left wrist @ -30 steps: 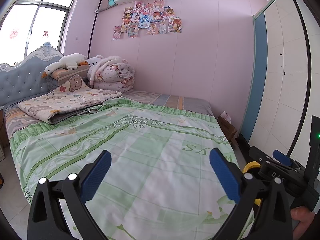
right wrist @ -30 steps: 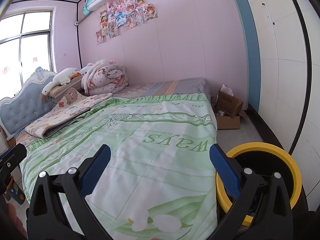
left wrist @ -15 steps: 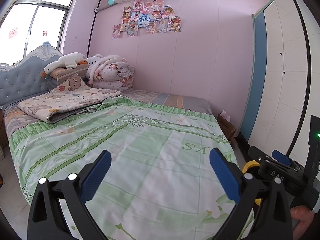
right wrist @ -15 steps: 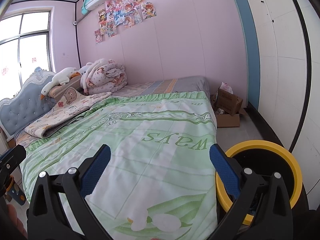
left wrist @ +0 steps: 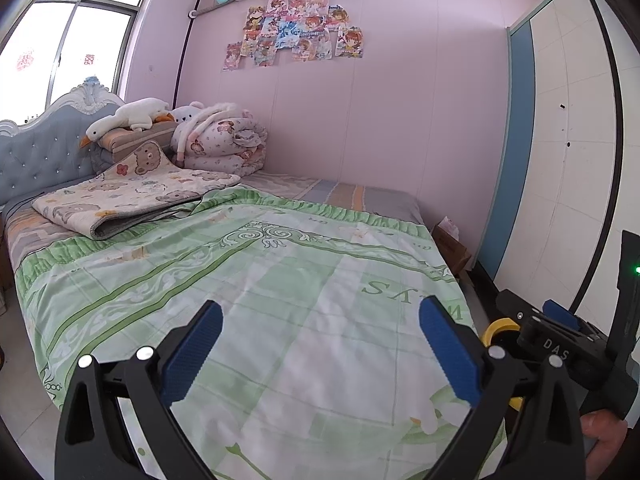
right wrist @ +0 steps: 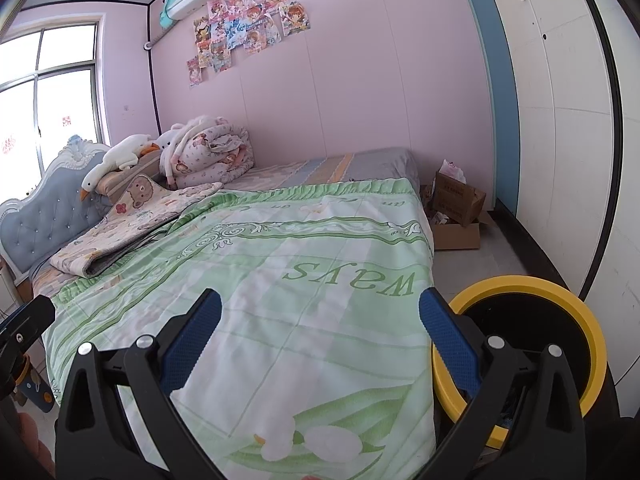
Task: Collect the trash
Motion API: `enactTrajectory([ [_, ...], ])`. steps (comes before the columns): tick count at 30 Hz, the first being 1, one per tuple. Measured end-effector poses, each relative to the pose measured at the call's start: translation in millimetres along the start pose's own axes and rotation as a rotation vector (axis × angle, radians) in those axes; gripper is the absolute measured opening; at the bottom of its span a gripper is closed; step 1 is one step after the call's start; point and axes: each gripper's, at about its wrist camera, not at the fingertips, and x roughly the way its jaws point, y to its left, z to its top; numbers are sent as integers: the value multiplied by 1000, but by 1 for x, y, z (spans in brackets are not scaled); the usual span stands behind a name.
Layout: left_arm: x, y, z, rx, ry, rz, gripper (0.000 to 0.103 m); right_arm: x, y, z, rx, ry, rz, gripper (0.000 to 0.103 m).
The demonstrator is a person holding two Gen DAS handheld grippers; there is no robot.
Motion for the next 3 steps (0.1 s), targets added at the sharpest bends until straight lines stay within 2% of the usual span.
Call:
enactTrajectory([
  [3,0,1,-1,-1,2,-4,95,0,0,1,1,1,0,95],
])
